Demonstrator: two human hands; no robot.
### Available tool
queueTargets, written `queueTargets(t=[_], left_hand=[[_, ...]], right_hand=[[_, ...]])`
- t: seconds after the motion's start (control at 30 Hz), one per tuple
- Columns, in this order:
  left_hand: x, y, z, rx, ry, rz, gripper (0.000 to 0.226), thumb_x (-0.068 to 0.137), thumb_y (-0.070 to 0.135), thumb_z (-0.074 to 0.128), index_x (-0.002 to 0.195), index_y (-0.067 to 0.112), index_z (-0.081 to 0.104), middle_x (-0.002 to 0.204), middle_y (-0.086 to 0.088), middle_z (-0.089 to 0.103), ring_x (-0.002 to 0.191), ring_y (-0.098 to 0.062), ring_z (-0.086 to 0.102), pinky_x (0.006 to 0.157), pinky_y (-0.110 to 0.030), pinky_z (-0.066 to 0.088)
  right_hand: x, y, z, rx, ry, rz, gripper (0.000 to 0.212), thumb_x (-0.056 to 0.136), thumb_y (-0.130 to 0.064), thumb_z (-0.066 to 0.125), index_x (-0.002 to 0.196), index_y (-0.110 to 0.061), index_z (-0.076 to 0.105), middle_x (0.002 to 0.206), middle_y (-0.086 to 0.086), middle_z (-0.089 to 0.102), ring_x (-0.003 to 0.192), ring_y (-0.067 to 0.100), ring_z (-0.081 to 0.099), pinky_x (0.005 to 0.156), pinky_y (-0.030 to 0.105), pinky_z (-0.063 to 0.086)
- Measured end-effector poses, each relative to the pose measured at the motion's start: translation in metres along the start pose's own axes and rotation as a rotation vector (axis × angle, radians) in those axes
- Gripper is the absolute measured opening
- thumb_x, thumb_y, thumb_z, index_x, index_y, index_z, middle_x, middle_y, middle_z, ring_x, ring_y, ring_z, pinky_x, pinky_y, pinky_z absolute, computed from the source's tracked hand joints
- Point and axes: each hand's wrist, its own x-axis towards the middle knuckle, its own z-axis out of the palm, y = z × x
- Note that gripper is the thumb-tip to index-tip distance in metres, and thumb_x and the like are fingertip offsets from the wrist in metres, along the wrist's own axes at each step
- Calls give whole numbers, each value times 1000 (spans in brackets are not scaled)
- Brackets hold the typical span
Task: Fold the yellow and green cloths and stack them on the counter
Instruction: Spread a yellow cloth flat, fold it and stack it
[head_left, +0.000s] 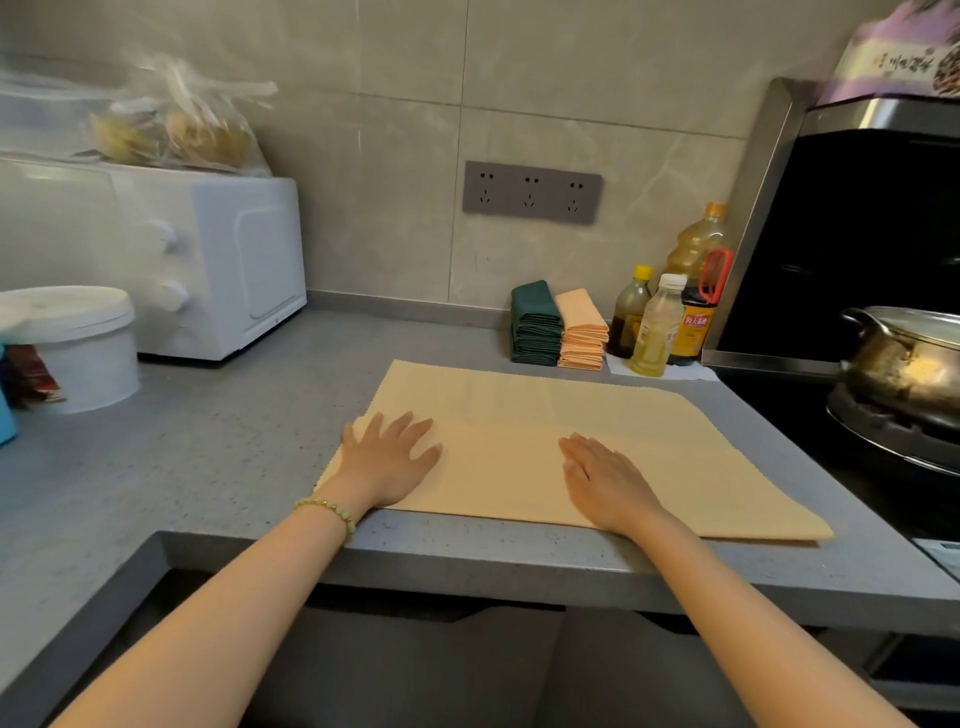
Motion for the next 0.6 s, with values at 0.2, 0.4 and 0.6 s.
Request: queueTargets(t=[0.2,0.4,0.6], left_hand=[[12,18,-12,119,61,1,67,93,64,18,146,25,26,154,-4,25,143,-26,15,114,-57,-4],[24,67,1,67,109,107,65,96,59,21,147,20,27,156,-3,21,143,-24,18,117,-50,4],[26,74,7,65,70,81,66,96,60,18,150,24,20,159,0,15,145,-24,13,116,-51,3]], right_hand=[[13,-8,-17,-15,55,2,36,99,-30,35,130,-21,50,138,3,45,125,23,41,109,36,26],[44,-12,-21,59,147,74,23,96,-30,45,111,-18,57,119,3,53,110,21,49,96,33,38],[56,-3,-20,80,128,74,16,96,-29,47,99,-17,58,110,2,52,108,20,47,92,34,40]])
